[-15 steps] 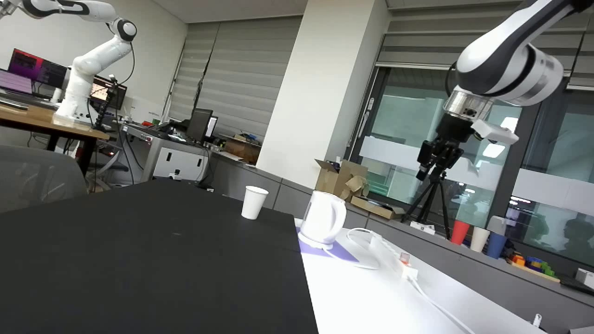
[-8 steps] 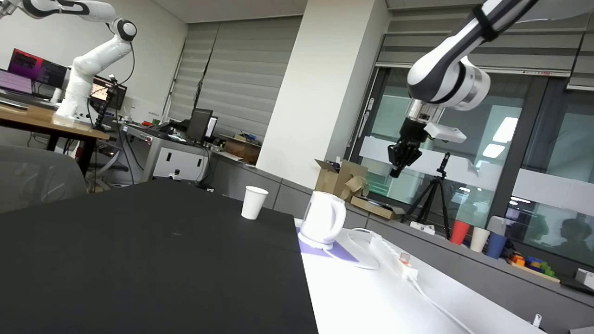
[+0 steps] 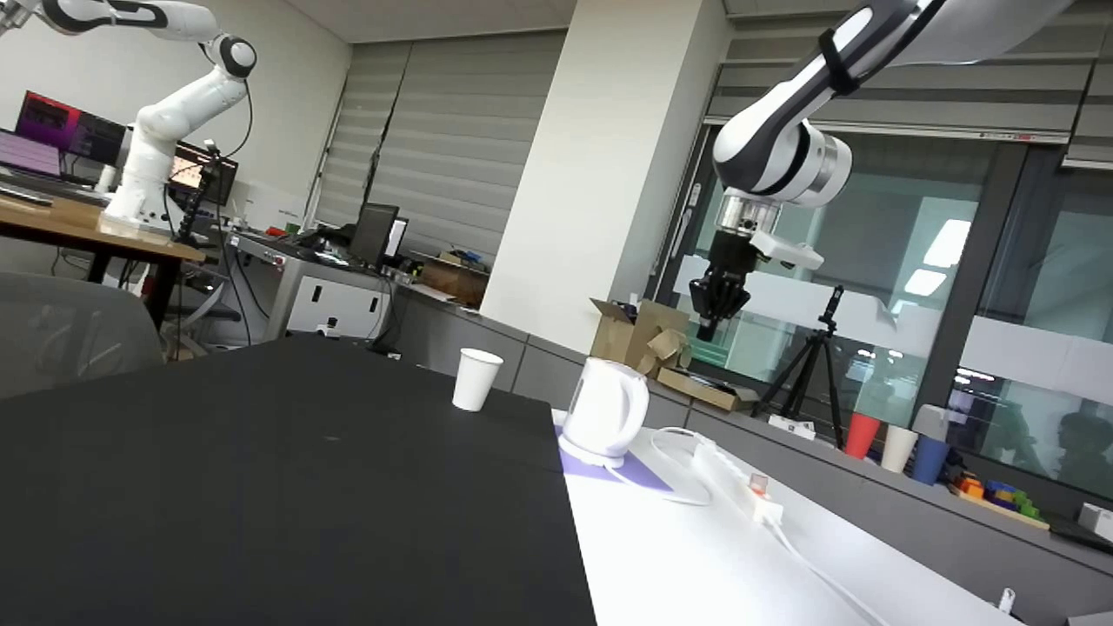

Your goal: Switch the kettle on

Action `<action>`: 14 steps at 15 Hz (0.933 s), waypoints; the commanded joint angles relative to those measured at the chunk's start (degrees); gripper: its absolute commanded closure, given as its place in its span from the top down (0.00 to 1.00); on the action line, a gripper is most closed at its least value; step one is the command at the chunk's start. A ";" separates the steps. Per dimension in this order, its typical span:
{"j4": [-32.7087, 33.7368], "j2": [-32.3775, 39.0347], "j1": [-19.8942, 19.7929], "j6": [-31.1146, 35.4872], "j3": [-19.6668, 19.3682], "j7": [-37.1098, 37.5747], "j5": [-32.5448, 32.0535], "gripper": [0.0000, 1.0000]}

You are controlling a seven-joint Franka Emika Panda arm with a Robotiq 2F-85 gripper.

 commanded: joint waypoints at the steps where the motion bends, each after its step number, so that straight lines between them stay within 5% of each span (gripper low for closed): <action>1: 0.11 -0.02 -0.74 -0.19 0.73 0.14 -0.20 0.01; 7: 2.58 2.19 -1.40 0.75 1.09 -1.89 1.57 0.00; 14: 22.16 16.35 -5.66 -8.41 4.63 -6.72 12.99 0.00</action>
